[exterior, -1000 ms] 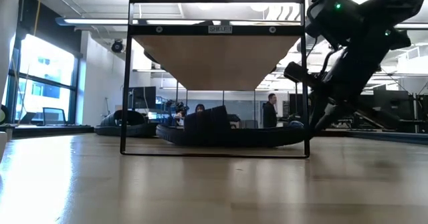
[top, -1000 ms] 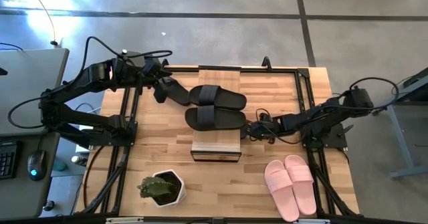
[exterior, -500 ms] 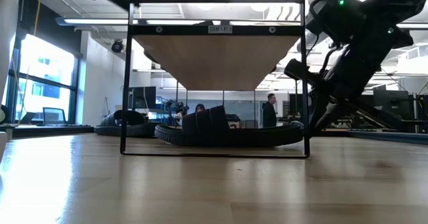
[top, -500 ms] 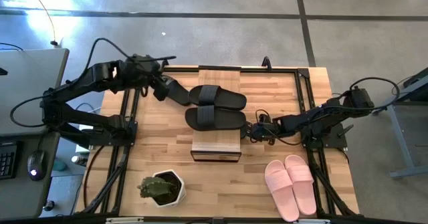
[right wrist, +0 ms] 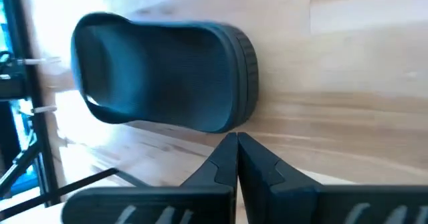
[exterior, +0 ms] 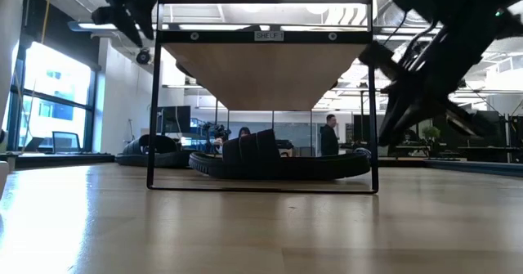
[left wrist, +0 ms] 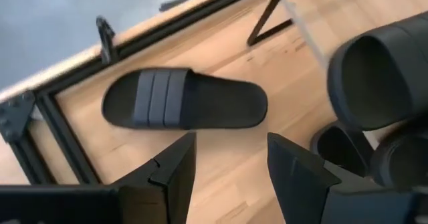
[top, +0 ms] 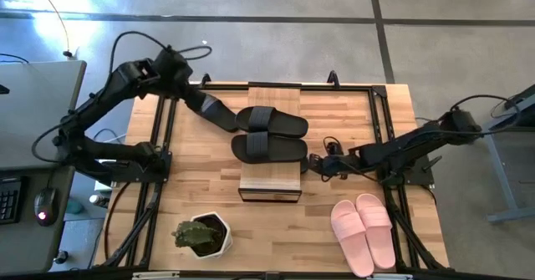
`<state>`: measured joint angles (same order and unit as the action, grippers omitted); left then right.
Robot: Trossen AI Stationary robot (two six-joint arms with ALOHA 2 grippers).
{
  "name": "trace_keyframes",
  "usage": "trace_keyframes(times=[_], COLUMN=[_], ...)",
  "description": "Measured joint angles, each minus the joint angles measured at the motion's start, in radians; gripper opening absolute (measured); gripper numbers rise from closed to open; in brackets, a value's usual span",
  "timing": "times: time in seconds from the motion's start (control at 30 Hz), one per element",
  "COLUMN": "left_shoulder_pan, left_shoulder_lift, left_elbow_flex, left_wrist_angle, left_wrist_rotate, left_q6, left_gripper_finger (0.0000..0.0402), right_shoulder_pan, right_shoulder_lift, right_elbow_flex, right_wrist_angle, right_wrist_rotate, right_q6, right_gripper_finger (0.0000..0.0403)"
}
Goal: Pick and place slides into the shelf
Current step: Put the black slipper under the shelf
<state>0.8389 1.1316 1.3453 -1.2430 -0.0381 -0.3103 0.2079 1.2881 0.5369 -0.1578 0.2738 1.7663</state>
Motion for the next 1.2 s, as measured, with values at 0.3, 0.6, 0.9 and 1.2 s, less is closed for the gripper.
trace_keyframes(times=[0.3,0.6,0.9,1.2], left_shoulder_pan=[0.235,0.342,0.32,0.231], left_shoulder_lift=[0.075,0.097,0.103,0.171], left_elbow_flex=[-0.105,-0.28,-0.299,-0.3], left_wrist_angle=[0.005,0.23,0.228,0.183], left_wrist_rotate=[0.149,0.356,0.32,0.153], left_q6=[0.104,0.116,0.123,0.129], left_gripper_finger=[0.0168,0.0168,0.0168,0.0168], right_shoulder_pan=[0.022,0.025,0.038,0.037], right_shoulder_lift=[-0.145,-0.192,-0.191,-0.19], right_elbow_flex=[0.0,0.0,0.0,0.0], right_wrist_angle=[-0.162,-0.178,-0.175,-0.173], right_wrist_rotate=[0.043,0.05,0.036,0.038], right_q6=[-0.067,-0.128,-0.152,-0.152], right_gripper_finger=[0.0,0.0,0.0,0.0])
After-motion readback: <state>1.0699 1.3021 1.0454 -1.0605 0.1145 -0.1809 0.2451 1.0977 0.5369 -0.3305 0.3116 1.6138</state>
